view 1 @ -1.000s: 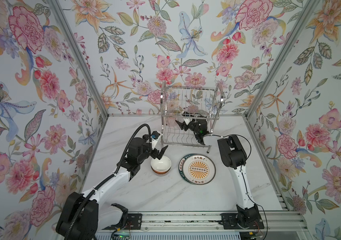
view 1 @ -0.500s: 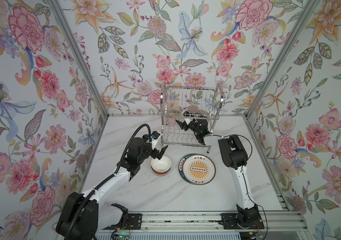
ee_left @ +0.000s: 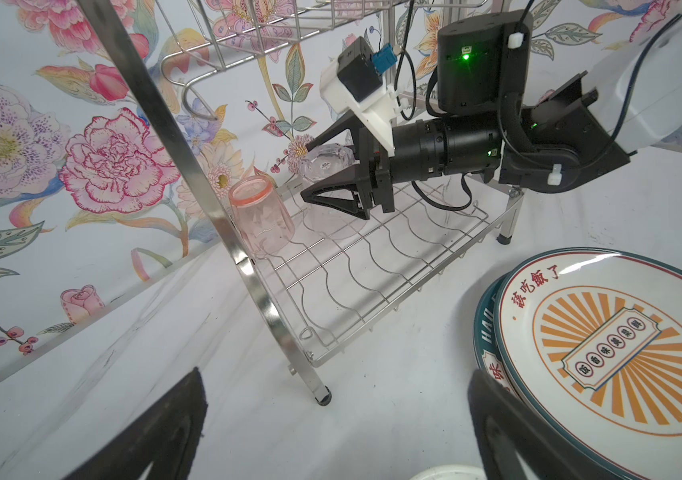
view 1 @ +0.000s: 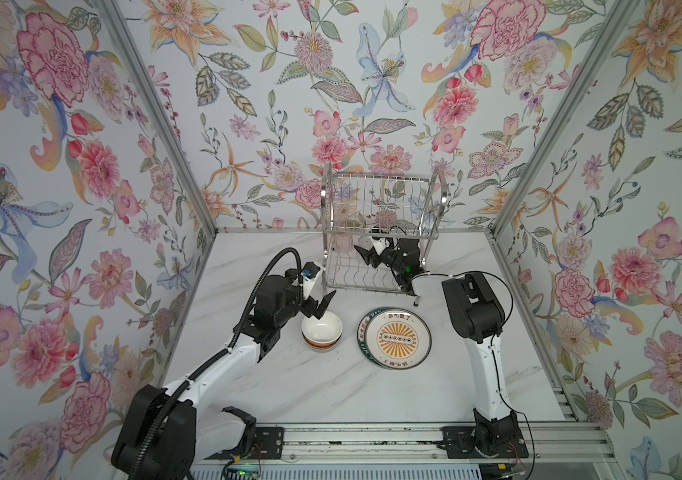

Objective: Unload the mixed dishes from the dish rack
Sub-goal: 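Close the right gripper on the clear glass cup in the rack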

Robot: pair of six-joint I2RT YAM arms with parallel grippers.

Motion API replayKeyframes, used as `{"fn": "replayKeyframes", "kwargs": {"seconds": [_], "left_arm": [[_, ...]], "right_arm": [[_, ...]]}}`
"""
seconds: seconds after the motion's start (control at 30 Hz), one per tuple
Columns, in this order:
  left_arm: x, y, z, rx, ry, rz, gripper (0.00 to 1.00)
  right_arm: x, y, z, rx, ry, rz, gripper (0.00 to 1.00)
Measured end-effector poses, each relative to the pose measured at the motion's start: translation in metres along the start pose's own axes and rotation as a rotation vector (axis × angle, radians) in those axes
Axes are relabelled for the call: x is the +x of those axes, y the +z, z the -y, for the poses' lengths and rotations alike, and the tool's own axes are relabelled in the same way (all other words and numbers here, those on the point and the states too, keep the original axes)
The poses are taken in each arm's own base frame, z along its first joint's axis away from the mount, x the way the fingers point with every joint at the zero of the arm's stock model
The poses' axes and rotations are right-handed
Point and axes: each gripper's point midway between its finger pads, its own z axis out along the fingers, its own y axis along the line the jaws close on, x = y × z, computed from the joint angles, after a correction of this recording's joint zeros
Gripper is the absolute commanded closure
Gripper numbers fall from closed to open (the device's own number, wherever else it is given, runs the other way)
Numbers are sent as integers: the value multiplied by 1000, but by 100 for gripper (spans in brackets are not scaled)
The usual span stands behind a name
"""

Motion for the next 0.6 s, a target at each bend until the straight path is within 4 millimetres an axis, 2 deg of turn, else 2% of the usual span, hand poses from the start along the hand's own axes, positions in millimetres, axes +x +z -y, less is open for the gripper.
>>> {"fn": "replayKeyframes", "kwargs": {"seconds": [0.13,0.27,0.37,0.6], "left_arm": [[-4,-2,0,-3,9,11,1],[-5,-3,0,-4,18,16,1],[-8,-5,-1,-5,20,23,1],[-25,-16,-2,-19,32,75,1]], "right_arm": [[-3,-9,-16,-21,8,-11,100],[-10,-20,-36,-45,19,-13,100],[-22,-28,-48,-54,23,5,100],[-65,-56,-61,-41,23,73,100]]}}
